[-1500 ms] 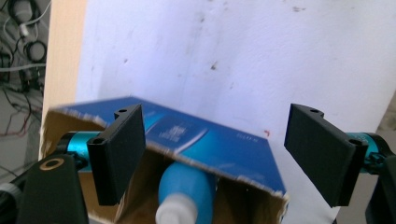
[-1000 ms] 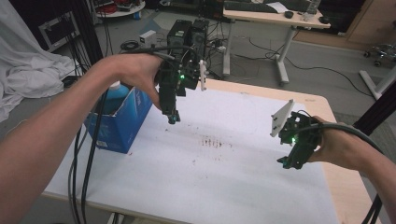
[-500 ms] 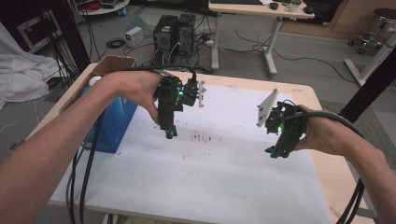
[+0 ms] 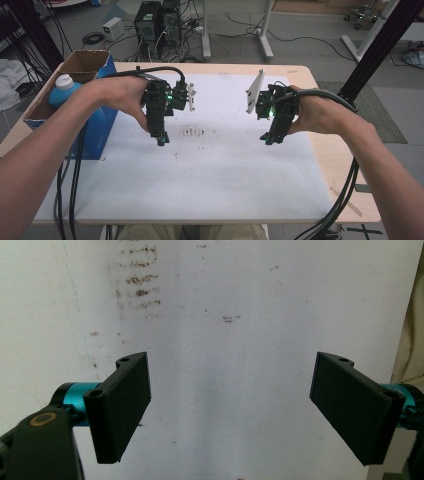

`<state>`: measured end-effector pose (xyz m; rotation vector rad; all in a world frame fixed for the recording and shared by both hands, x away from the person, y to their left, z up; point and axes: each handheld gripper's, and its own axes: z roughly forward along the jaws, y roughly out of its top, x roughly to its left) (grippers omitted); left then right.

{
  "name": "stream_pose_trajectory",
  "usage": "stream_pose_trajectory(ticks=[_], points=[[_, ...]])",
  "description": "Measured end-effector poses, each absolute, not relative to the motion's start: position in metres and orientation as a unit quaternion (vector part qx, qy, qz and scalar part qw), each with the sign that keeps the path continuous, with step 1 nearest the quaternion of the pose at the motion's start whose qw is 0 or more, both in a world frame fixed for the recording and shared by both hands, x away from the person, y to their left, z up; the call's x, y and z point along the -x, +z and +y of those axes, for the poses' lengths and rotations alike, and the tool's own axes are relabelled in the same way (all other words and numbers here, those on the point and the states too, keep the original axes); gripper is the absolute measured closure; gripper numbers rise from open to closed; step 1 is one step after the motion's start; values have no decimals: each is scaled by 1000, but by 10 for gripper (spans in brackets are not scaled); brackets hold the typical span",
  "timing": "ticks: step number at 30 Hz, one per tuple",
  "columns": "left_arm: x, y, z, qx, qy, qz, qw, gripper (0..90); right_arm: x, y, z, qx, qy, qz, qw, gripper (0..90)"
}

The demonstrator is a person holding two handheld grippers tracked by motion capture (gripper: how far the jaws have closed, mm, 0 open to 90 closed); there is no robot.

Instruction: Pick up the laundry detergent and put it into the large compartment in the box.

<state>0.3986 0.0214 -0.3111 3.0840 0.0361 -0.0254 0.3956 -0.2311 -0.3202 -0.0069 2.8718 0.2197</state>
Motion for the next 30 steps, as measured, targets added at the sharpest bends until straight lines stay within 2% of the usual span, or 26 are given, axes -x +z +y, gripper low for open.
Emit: stream_pose_trajectory(ticks=[30], points=[[-396,-314,17,-1000,-9,10,23,167,-396,-321,-228,5,74,988,132,134]])
